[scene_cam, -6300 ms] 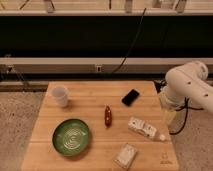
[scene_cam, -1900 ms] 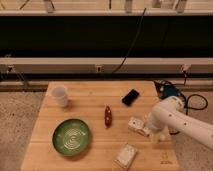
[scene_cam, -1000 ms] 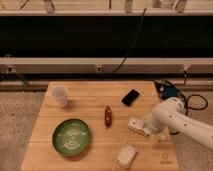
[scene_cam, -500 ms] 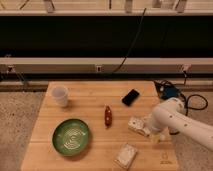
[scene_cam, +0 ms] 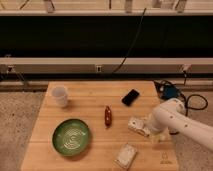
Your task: Place the bottle in the ceramic bowl
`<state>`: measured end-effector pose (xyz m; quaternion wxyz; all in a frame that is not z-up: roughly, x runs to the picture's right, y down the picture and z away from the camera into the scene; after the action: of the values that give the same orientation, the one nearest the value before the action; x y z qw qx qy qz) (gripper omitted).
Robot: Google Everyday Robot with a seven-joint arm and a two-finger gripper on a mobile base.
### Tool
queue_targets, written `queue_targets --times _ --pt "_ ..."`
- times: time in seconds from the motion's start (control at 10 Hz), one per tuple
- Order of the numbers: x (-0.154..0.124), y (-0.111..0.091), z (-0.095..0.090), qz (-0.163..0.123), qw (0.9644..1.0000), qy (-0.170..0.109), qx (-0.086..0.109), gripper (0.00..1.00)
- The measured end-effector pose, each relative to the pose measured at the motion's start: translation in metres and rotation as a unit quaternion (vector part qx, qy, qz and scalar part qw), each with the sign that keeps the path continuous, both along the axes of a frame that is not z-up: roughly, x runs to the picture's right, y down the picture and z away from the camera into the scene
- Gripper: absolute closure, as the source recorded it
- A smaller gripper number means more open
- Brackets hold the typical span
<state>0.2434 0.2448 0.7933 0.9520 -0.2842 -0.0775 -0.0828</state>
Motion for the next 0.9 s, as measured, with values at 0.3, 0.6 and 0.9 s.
queue_targets --times 0.3,0.6,0.9 --pt "-0.0010 0.0016 -0.0004 -0.001 1.0000 -0.004 0.000 0.20" --pt "-0.0013 0.0034 -0.0006 -0.002 1.0000 -0.008 0.000 0.20" --pt "-0.0021 0.0053 -0.0009 -0.003 0.9999 -0.012 0.000 0.20"
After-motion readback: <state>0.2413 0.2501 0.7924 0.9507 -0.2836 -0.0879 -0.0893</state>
